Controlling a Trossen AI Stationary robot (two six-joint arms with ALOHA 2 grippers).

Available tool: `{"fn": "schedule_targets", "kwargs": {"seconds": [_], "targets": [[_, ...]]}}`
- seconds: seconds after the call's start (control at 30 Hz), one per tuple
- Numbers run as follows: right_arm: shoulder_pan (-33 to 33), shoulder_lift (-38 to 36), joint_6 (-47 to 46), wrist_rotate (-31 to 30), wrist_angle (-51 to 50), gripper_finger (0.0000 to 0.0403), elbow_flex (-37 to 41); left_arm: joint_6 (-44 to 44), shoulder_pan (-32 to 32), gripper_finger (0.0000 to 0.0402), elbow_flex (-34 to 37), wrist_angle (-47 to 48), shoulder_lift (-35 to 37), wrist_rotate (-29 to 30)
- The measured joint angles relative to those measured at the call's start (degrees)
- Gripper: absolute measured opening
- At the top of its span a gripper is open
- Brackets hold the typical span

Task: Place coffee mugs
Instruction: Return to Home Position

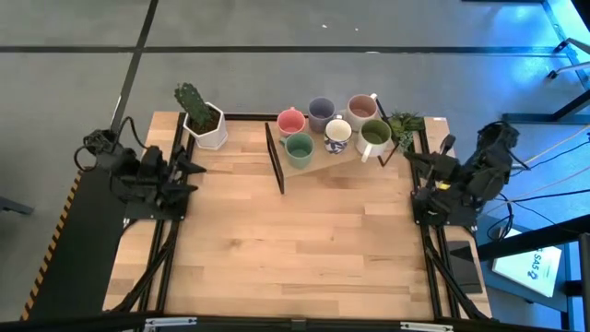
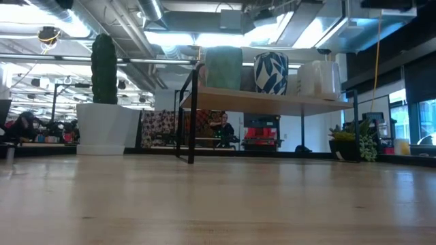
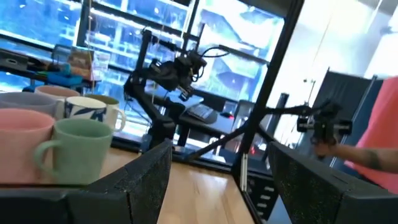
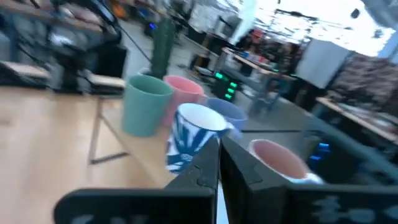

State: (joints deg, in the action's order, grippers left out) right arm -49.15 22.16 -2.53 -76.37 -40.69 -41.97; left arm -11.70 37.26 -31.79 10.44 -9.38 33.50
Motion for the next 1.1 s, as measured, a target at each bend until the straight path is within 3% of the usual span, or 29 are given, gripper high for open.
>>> {"fn": "schedule_targets", "kwargs": {"seconds": [0.17,0.23,0.33,0.43,0.53,0.7,0.93,1.03,1.1], "targets": [[-4.0,-9.8,9.3,4.7,8.9,0.0003,1.8,-0.6,0.0,0.0263,3.9,-0.3,9.4,0.5],[-4.7,-13.0,19.6,10.4,17.4,0.0003,1.8,0.8,0.0,0.0263,3.8,0.6,9.1,1.4],[-4.9,-17.4,35.5,21.2,28.4,0.0003,1.8,1.6,0.0,0.0263,3.4,-0.5,9.2,-3.0],[-4.9,-21.7,45.4,27.0,34.4,0.0003,3.8,2.1,0.0,0.0263,4.1,0.1,9.2,-3.0],[-4.8,-21.8,45.6,25.3,32.6,0.0003,7.0,1.7,0.0,0.0263,6.2,-1.6,9.2,-4.2],[-4.8,-21.9,36.2,22.8,34.5,0.0003,16.7,-0.7,0.0,0.0263,15.6,-10.5,9.2,-3.6],[-4.8,-21.9,28.8,20.4,52.1,0.0003,33.4,-4.5,0.0,0.0263,31.4,-31.3,9.2,-3.7],[-4.8,-22.0,28.8,20.6,61.9,0.0003,40.8,-6.0,0.0,0.0263,31.2,-28.7,8.8,-4.4],[-4.8,-21.7,27.8,21.5,59.1,0.0003,41.3,-6.8,0.0,0.0263,31.4,-26.6,8.7,-4.3]]}}
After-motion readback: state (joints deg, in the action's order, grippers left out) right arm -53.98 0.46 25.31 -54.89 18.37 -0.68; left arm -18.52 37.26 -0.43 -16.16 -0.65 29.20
